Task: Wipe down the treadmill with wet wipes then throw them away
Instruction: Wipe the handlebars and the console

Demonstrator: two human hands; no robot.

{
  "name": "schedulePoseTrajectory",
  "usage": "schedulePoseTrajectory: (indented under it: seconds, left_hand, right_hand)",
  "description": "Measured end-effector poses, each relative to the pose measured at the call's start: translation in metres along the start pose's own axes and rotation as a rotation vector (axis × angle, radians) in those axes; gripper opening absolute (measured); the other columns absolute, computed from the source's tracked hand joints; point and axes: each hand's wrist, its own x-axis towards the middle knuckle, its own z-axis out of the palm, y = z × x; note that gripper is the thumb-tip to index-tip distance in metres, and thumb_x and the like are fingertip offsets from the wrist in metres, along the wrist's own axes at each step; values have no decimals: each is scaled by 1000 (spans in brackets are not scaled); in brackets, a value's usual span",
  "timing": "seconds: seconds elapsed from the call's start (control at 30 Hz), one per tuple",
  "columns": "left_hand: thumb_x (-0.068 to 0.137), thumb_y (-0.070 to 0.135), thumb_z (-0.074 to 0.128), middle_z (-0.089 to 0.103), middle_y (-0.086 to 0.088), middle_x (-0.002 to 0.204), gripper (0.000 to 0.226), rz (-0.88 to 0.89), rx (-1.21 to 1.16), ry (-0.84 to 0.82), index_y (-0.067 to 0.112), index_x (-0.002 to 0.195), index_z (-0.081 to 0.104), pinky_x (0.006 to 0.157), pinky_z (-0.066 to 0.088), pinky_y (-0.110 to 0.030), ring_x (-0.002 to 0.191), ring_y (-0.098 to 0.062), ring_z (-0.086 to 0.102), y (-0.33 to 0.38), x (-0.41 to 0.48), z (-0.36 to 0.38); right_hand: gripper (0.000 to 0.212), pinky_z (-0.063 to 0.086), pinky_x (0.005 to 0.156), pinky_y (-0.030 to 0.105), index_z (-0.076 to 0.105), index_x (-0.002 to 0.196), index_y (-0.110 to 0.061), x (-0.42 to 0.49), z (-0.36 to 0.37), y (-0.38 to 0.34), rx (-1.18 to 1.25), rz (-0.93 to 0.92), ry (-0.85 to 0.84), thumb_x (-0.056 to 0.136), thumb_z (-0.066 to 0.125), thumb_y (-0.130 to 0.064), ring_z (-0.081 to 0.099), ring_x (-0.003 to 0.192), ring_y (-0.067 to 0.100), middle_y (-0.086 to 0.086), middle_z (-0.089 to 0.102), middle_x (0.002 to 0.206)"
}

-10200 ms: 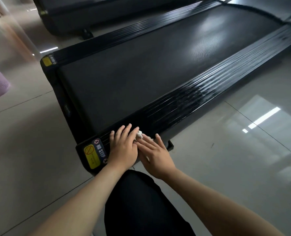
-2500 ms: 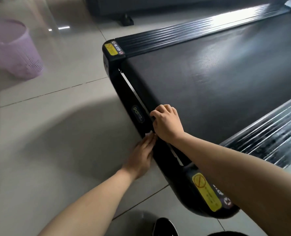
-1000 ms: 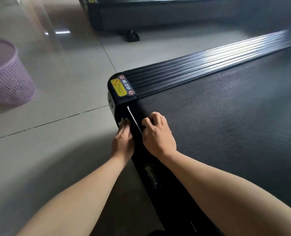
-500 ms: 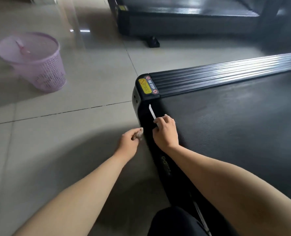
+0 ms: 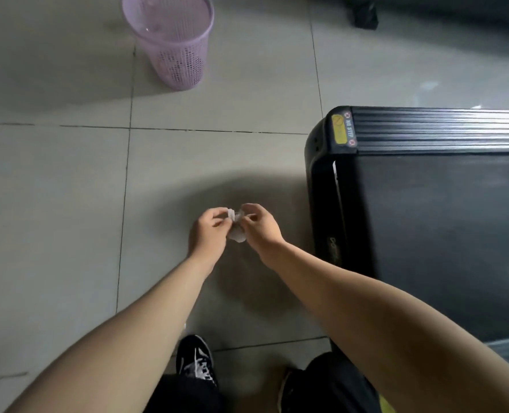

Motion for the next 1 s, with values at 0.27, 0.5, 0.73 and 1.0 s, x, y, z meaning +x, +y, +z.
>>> schedulePoseTrajectory:
  seconds: [0.27,0.5,0.73,1.0]
  left_hand:
    - [94,6,61,70,9,86,21,-11,89,-30,24,91,70,66,47,-9,79,-10,65,109,-74,-24]
    - [89,0,65,70,0,98,20,50,87,-348,18,95,67,80,49,-24,93,-17,64,187,-75,-9]
    - [88,6,68,69,12,88,23,226,300,-594,28,94,66,73,50,-26,89,-17,66,276,-77,-30]
    - [97,18,60,71,-3,109,18,359,501,-672,17,112,70,78,40,-26,99,-23,62,386,-133,-39]
  right_hand:
    - [26,57,75,30,64,116,-24,-78,-33,-72,89,86,182,95,58,-10,69,91,21,3,68,104]
    - [27,46,46,14,63,104,-23,-104,-78,-141,134,149,467,90,60,0,69,86,23,7,70,105]
    - [33,62,70,45,60,99,-24,-156,-95,-216,239,158,670,76,73,-4,69,88,27,8,69,101]
    - [24,59,79,46,62,105,-26,-230,-138,-293,273,161,896,90,54,-9,66,92,25,5,63,111]
